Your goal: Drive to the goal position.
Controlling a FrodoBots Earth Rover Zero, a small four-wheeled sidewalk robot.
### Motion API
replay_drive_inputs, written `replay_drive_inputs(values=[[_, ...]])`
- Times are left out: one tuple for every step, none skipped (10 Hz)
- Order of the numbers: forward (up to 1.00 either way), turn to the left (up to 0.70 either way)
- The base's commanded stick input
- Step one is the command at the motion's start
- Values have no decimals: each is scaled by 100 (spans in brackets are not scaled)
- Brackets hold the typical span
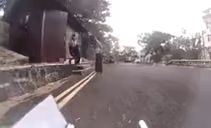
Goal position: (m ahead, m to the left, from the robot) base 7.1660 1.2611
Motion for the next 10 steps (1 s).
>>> replay_drive_inputs(values=[[45, -27], [45, -27], [45, -27], [45, -27], [45, -27], [45, -27], [45, -27], [45, -27], [45, -22], [45, -12]])
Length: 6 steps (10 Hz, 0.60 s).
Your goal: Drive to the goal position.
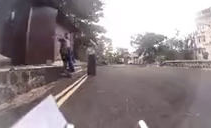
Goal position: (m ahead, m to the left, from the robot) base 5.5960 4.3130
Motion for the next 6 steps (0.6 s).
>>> replay_drive_inputs(values=[[45, -3], [45, 0], [45, 0], [45, 0], [45, 0], [45, 0]])
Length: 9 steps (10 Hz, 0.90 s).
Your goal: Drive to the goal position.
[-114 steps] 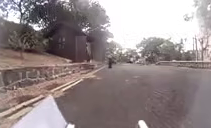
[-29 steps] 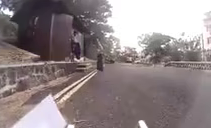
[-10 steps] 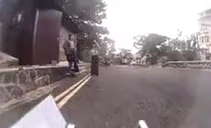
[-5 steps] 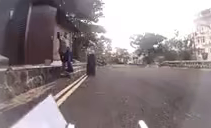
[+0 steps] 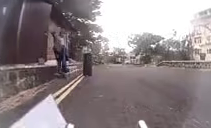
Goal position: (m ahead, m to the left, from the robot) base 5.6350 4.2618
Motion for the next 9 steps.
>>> replay_drive_inputs(values=[[45, 0], [45, 0], [45, 0], [45, -27], [45, -27], [45, -27], [45, -27], [45, -27], [45, -27]])
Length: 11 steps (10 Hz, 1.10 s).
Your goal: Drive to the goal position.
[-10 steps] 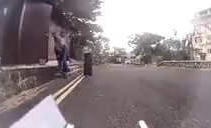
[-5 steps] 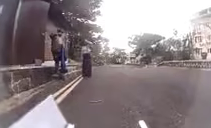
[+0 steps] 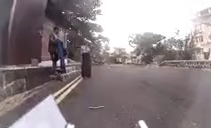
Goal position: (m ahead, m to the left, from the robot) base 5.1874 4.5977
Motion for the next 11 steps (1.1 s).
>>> replay_drive_inputs(values=[[45, -27], [45, -27], [45, -27], [45, -18], [45, -8], [45, 0], [45, 0], [45, 0], [45, 0], [45, 0], [45, 0]])
